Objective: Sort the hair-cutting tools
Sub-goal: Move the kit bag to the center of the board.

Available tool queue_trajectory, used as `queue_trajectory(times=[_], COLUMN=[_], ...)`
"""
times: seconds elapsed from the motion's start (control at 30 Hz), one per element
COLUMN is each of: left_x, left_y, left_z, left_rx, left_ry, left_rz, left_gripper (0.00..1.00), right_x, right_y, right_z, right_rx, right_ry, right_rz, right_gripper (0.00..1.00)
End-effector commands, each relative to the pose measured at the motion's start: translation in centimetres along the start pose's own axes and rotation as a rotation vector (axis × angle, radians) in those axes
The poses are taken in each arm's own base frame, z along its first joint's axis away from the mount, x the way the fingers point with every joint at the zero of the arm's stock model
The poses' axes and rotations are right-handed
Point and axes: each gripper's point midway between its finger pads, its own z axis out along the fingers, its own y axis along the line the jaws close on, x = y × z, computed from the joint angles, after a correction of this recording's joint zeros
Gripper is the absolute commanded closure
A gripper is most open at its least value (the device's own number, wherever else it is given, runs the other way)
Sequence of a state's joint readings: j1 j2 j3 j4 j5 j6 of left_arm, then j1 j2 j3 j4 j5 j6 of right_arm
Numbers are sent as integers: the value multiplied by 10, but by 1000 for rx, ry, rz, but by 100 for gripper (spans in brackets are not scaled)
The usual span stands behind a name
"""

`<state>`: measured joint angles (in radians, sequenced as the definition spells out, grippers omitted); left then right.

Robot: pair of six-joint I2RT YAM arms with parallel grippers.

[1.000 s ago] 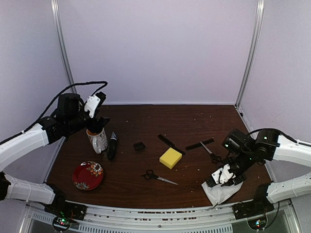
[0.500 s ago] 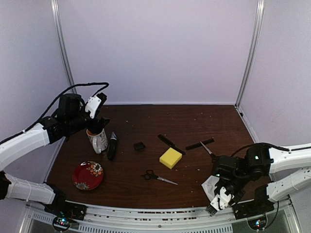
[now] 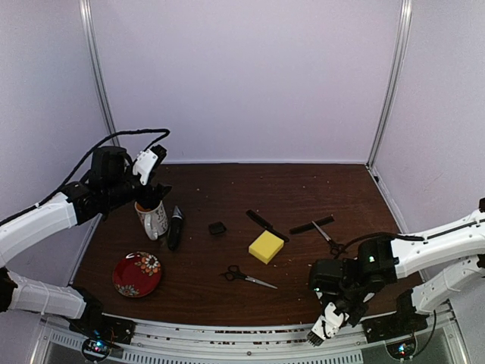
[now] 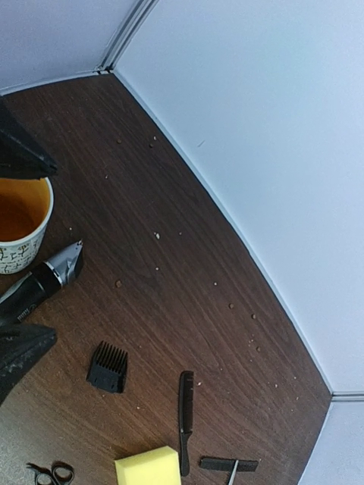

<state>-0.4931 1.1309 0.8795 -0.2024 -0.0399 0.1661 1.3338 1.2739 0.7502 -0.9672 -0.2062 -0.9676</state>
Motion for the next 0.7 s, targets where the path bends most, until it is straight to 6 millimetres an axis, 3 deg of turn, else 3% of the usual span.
queue_trajectory(times=[0.0,0.1,0.2,0.47,0.67], left_x=[-21,-22,-23,-23,-23], left_y=[3,3,1,1,0], left_z=[-8,-9,-9,-9,-10], left_rx=[-3,0,9,11,11], left_ry=[-62,-68,-70,-71,-72], left_rz=[8,6,4,-1,-1], left_gripper=[32,32,32,32,32], right_x=[-6,-4,-3,-15,-42], right_y=[-10,-12,-26,-106,-157], right_z=[0,4,5,-1,-7], right_rx=[-6,-17,29,176,234], right_ry=[18,41,56,51,15], right_rz=[9,14,24,67,33], right_gripper=[88,100,100,100,100])
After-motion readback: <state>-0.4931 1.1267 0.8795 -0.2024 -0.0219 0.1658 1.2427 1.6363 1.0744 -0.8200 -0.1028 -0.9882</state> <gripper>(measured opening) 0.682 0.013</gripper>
